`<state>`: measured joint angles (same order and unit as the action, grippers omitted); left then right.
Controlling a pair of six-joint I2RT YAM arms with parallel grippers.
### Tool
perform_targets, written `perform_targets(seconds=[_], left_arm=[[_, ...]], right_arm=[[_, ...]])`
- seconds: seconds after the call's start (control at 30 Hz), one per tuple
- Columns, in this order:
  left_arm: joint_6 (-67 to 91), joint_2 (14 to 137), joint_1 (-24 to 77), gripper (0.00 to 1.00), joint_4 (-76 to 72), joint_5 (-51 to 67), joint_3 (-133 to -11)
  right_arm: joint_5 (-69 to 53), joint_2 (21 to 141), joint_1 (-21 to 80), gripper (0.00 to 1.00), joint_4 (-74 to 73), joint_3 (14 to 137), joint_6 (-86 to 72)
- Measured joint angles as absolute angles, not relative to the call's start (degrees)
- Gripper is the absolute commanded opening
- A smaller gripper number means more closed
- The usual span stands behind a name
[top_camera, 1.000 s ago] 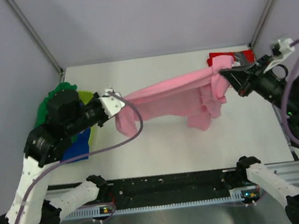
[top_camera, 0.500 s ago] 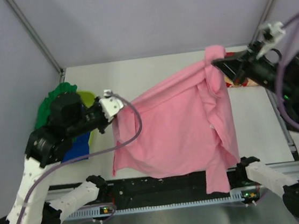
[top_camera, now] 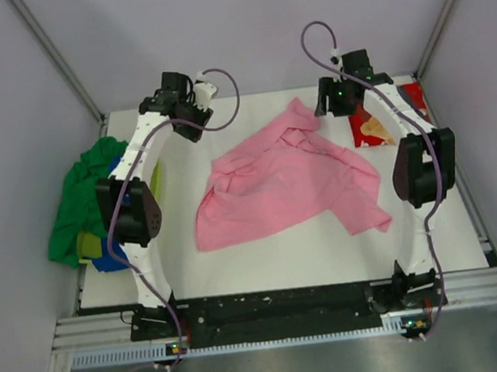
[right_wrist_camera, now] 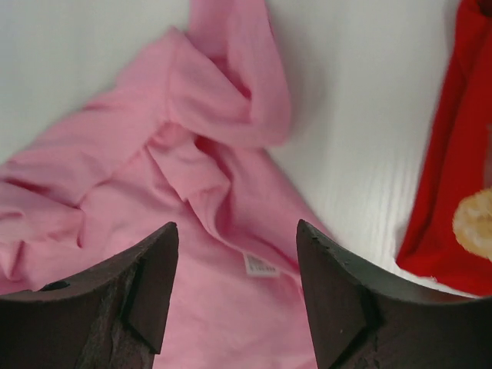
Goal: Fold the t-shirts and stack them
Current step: Flatten out the tshirt
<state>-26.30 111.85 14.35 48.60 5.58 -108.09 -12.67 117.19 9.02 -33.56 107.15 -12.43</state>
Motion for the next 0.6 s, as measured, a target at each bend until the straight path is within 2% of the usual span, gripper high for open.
perform_targets(seconds=[0.1,0.2,0.3,0.43,0.5,0.6], left_arm=[[-26.09,115.92,12.62,0.51,48.82,3.31,-111.42],[-28.03,111.53,12.73,0.50,48.66,5.32,-105.43],[-33.36,101.36,15.84,0.50,48.27,8.62,-93.03],[-42.30,85.73,25.91,0.54,48.60,11.31,-75.02],[-46.39,79.18,32.64,0.57,48.29,12.12,-66.15],[-50.13,73.93,36.14,0.59,47.51,11.57,-54.74]], right_arm=[[-8.54,113.97,7.92,0.71,-36.07,101.78,-11.64],[-2.96,104.99,7.92,0.79,-36.45,92.38,-10.04],[2.94,92.49,7.90,0.88,-35.86,80.95,-8.95],[7.55,79.99,6.42,0.99,-32.03,66.76,-10.20],[9.21,76.55,4.78,0.99,-29.71,59.61,-11.97],[9.08,75.70,1.43,0.95,-26.76,51.72,-15.29]])
